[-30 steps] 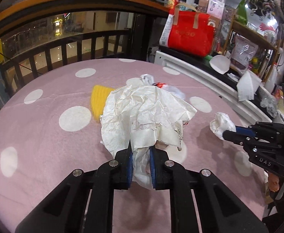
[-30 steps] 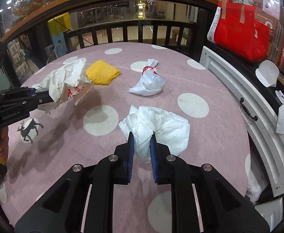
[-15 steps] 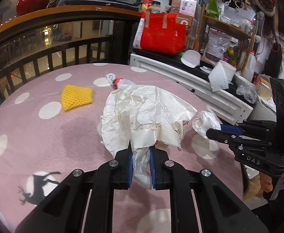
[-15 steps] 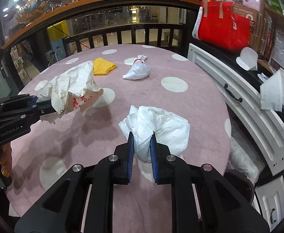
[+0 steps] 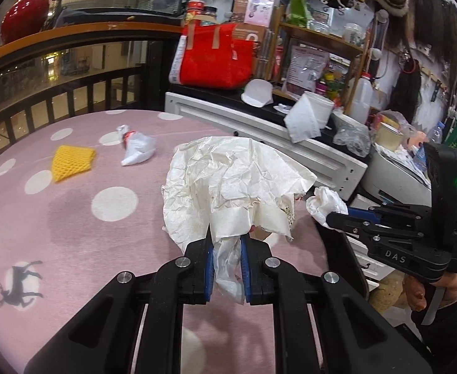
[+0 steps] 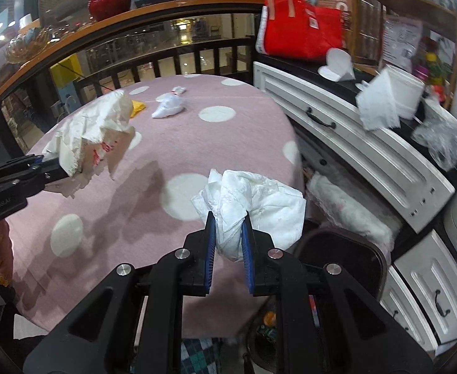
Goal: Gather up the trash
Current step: 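Carry the tissue over the black bin and open the right tool while the left tool carries the paper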
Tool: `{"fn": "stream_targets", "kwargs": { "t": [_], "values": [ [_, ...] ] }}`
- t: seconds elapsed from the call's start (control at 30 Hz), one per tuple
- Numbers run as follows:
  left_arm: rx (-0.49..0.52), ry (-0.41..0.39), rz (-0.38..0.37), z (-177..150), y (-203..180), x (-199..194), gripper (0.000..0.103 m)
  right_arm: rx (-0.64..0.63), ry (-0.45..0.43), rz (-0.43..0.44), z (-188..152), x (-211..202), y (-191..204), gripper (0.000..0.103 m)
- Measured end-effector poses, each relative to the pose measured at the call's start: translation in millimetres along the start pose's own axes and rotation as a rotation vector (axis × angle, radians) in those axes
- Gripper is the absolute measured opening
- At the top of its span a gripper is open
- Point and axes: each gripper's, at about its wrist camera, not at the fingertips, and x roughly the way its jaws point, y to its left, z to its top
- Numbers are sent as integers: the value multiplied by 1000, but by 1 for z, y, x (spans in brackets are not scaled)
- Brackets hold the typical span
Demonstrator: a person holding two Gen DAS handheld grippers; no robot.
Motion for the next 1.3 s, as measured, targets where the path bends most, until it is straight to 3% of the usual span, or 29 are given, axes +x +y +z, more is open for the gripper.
{"fn": "stream_targets", "kwargs": {
  "t": [0.5,1.1,1.17,1.3],
  "values": [
    [101,44,-181,-8,-94,26,14,196,141,-151,-73,12,-99,16],
    [194,144,-284,-29,-163,65,14,403,389,-200,-161,114,-162,16],
    [201,157,-293,-33,-168,68,14,423,411,-201,-169,123,-166,21],
    [212,185,-303,-40,-176,76,14,439,422,-209,-175,125,-167,46]
  ]
}}
